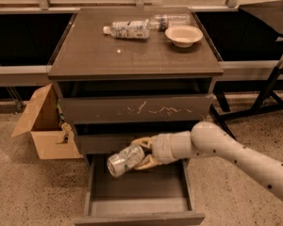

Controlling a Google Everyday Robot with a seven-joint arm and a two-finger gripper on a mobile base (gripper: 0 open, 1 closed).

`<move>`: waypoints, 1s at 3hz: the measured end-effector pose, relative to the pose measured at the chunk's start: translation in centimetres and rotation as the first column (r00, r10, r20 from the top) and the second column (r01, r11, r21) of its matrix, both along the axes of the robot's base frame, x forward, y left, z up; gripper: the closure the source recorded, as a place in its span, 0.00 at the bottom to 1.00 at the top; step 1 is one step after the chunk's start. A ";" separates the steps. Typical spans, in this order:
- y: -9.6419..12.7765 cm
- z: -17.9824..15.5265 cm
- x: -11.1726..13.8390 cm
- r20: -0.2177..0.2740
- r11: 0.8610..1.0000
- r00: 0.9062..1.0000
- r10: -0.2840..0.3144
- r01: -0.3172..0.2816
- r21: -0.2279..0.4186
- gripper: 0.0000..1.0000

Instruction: Pick 7up can from bottom drawer and place on counter

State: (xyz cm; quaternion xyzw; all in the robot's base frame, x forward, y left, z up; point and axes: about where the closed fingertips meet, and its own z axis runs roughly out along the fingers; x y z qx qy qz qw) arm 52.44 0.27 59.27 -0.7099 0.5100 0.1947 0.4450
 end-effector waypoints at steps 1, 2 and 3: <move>-1.3 5.7 -0.1 0.037 1.000 0.999 -0.009 0.008 0.012 1.00; -1.3 5.7 -0.1 0.037 1.000 0.999 -0.009 0.009 0.012 1.00; -1.3 9.2 2.8 0.043 0.999 0.998 -0.049 0.048 0.020 1.00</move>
Offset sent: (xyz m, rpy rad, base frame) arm -0.0003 -0.0111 0.0480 0.0123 -0.0315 -0.0085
